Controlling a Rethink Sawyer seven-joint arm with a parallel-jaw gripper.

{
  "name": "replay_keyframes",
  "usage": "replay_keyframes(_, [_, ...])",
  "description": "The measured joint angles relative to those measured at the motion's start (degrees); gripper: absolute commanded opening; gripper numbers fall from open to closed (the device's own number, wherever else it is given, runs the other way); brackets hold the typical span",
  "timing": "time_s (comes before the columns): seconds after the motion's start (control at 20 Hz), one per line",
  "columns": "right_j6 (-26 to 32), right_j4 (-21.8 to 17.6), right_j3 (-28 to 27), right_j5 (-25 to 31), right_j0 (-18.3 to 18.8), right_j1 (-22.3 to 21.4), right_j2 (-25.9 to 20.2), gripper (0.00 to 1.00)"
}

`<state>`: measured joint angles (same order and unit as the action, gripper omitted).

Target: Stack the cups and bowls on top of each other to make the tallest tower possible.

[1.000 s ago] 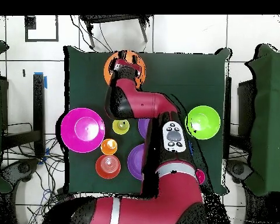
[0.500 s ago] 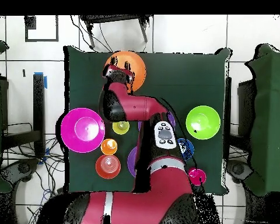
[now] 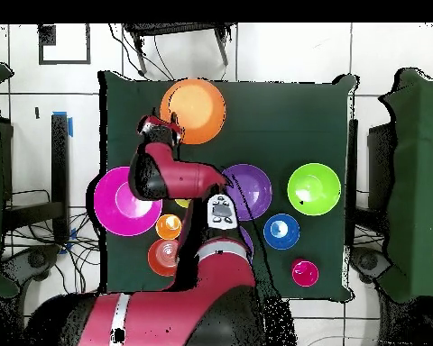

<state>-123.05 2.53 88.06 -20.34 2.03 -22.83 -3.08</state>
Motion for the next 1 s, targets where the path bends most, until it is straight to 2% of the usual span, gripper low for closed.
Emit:
replay_keyframes(0.35, [0.0,4.4,0.2,-3.1,-4.1,1.1,1.3,1.0])
replay_keyframes(1.0, [0.0,6.7,-2.9,-6.3,-4.2,6.3,2.0,1.0])
